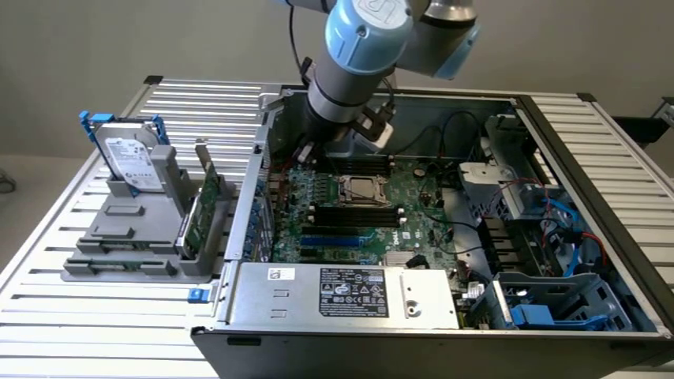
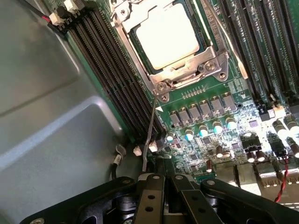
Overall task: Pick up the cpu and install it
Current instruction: 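Install the first cpu locking lever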
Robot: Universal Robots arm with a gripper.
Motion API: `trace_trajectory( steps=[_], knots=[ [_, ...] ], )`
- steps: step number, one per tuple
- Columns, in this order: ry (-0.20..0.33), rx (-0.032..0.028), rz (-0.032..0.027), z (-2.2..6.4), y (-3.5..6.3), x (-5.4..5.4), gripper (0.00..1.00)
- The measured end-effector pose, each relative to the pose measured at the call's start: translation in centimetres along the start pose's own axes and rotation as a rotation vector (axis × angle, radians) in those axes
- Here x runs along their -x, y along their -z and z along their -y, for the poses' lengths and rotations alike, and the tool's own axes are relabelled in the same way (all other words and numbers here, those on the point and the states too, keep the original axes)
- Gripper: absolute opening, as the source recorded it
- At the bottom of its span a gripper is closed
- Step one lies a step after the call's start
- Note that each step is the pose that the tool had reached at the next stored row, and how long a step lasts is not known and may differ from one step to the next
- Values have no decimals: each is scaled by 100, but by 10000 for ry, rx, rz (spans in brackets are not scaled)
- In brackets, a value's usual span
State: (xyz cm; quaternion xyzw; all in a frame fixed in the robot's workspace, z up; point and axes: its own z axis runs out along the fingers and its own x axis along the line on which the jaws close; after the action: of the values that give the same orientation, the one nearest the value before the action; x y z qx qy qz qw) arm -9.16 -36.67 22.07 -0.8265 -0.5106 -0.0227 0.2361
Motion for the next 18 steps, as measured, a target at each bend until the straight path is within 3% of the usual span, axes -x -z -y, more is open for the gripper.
trace_trajectory(
  steps=[2, 4, 11, 14, 18],
  knots=[
    [-49, -15, -93, 12, 8, 1, 11],
    [-124, 0, -142, 14, 12, 1, 11],
    [-494, 122, -298, 16, 15, 0, 11],
    [-676, 187, -379, 16, 15, 0, 11],
    [-991, 319, -500, 16, 14, -1, 11]
  ],
)
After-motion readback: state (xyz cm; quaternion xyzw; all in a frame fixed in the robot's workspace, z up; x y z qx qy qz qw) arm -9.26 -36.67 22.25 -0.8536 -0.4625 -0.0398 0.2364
